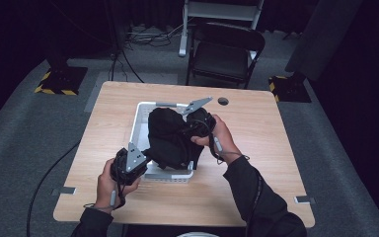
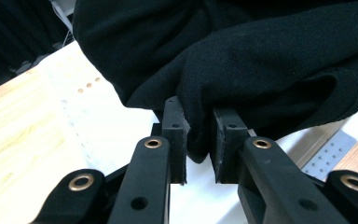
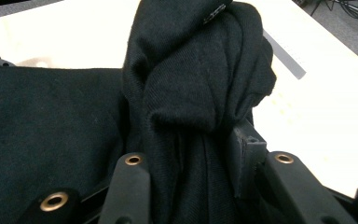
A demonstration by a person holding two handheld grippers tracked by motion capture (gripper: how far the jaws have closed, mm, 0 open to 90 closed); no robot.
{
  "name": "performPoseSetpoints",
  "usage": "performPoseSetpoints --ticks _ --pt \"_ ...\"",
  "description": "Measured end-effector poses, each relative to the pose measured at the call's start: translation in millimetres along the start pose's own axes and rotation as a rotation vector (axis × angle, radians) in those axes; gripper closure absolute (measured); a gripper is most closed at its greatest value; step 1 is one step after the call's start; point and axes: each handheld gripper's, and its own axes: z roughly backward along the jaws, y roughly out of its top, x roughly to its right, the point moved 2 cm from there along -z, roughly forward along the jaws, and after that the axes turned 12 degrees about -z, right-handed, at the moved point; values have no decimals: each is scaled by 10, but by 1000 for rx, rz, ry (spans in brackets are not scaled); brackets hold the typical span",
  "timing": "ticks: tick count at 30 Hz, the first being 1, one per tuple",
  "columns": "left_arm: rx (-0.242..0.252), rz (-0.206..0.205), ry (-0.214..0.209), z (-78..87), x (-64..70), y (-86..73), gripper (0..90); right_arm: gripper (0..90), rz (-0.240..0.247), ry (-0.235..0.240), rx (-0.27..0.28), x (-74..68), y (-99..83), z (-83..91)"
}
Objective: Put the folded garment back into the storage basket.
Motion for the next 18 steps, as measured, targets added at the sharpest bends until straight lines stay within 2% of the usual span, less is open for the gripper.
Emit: performPoseSetpoints --ticks 18 --pt "-29 22 16 -16 -86 -128 772 656 9 8 -35 -69 65 -194"
